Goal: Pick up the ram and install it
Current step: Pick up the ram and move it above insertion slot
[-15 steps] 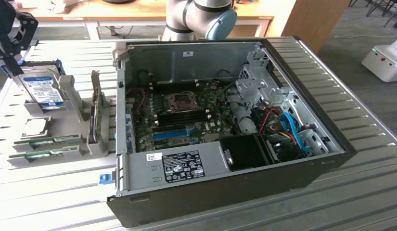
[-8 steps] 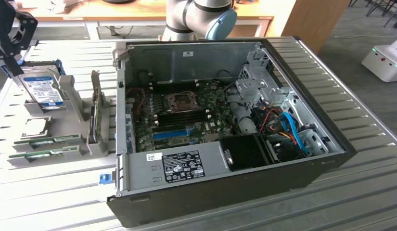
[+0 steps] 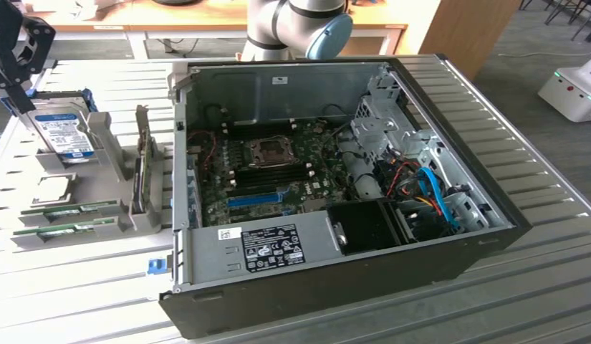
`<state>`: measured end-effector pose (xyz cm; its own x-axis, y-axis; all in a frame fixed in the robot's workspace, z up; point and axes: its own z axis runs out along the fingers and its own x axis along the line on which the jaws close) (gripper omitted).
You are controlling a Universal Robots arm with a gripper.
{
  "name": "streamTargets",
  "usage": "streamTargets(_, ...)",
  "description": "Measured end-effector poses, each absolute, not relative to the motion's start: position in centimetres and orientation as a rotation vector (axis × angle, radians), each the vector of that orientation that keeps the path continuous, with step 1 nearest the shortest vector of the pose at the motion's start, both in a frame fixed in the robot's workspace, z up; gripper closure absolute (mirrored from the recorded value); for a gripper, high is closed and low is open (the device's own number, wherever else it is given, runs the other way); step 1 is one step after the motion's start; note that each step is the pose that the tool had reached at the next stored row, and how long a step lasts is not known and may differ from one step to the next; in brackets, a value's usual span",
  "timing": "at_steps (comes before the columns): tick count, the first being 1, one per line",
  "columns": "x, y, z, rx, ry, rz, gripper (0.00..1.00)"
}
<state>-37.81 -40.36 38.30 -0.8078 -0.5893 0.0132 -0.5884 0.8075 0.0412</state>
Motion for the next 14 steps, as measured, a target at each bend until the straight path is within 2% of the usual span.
streamTargets(14,-37.81,-40.36,38.30,1.102,-2.913,-0.053,0.90)
